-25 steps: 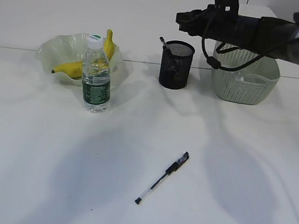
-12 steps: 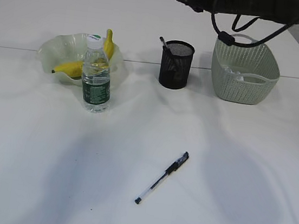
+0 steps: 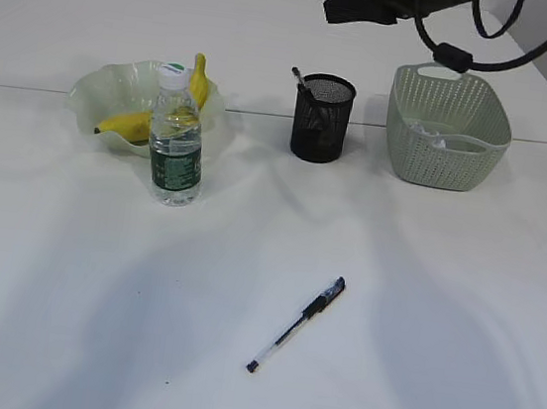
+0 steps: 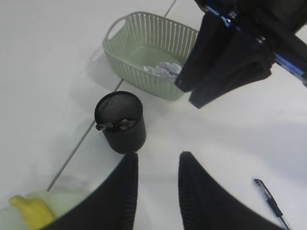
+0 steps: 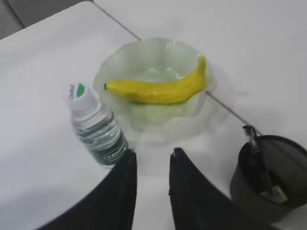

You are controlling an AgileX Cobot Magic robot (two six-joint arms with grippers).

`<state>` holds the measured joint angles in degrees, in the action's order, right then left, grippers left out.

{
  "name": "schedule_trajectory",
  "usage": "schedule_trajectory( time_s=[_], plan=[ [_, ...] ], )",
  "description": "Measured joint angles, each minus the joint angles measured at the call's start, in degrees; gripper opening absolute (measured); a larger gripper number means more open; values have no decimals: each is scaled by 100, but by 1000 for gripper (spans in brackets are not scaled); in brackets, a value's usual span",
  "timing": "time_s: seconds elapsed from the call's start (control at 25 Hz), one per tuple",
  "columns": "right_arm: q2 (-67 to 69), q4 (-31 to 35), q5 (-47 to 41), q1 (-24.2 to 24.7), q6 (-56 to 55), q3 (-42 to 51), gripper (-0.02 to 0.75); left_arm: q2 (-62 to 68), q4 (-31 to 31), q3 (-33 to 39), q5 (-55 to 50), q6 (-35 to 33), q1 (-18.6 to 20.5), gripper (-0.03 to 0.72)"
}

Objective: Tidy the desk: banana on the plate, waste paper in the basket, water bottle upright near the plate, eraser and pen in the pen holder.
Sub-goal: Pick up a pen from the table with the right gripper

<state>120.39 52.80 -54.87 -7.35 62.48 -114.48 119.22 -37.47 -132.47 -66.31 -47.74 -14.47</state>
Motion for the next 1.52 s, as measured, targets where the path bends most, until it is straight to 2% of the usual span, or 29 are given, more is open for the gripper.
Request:
schedule_trajectory(
  time_s=[0.4, 0.72, 1.16, 1.52],
  plan=[
    [-198, -327, -1404, 0, -674, -13, 191, -212, -180, 0, -99, 116, 0, 196],
    [-198, -457, -1507, 0, -1165, -13, 191, -353, -238, 0, -297, 42, 0, 196],
    [-212, -1556, -1520, 0, -3892, -13, 191, -390, -228, 0, -235, -36, 0, 196],
    [-476, -2439, -1555, -8, -5498, -13, 191, -390, -216, 0, -232, -36, 41, 196]
  ],
)
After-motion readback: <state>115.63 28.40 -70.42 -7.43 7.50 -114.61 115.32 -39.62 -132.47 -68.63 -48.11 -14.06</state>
